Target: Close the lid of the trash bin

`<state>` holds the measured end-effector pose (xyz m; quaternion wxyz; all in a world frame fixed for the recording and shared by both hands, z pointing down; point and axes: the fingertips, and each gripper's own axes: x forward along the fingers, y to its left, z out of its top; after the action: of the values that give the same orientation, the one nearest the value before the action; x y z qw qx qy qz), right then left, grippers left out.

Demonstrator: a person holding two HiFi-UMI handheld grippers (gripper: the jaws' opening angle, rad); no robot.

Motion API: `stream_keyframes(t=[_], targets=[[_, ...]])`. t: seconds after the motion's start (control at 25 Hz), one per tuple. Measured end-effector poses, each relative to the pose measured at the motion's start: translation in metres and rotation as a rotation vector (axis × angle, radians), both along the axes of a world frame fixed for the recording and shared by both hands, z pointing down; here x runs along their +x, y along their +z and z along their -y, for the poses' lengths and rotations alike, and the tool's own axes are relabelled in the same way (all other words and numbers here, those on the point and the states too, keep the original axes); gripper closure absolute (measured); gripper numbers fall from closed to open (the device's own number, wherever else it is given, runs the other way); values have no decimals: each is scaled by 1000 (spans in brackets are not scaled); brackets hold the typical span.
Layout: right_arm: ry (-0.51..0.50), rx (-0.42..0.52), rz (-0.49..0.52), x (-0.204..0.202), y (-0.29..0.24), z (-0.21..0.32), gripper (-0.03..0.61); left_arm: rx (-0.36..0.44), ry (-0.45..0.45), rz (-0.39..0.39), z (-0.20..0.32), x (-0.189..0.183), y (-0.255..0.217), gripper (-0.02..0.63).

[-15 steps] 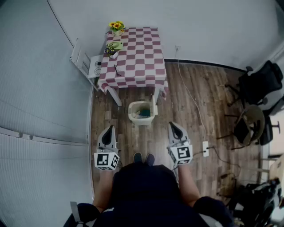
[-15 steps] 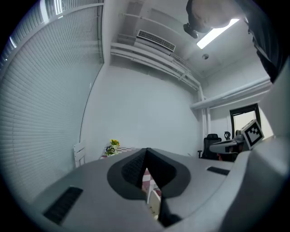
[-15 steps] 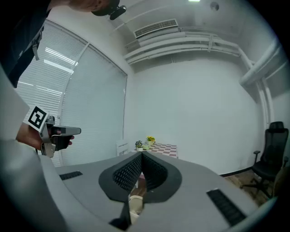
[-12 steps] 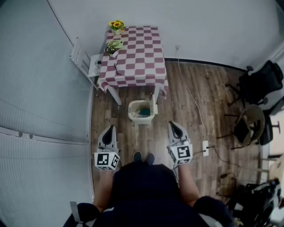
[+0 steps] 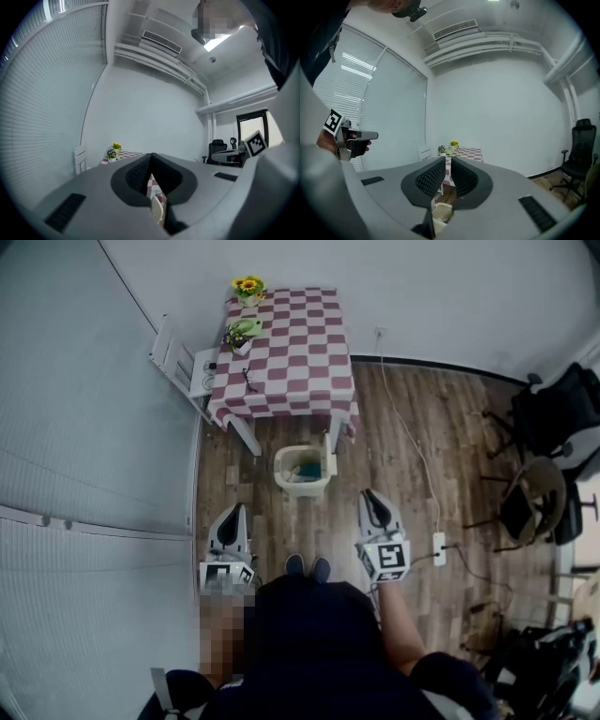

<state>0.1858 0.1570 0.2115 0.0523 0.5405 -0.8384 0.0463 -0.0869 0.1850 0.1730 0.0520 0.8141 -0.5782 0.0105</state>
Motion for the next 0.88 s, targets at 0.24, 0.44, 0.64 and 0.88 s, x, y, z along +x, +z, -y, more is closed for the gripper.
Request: stream_keyframes(t=[0.24, 0.44, 0.64, 0.88], targets=[[-53, -31, -6, -3, 13, 0, 388, -3, -25, 10, -4, 3, 7, 606], [-72, -95, -25, -8, 28, 4, 345, -15, -41, 12, -8, 3, 15, 606], [-99, -101, -27, -16, 41, 17, 324, -38, -53, 69, 1, -3, 26, 606], [-82, -140, -14, -27, 58, 45, 313, -64, -51, 51, 30, -20, 34, 606]])
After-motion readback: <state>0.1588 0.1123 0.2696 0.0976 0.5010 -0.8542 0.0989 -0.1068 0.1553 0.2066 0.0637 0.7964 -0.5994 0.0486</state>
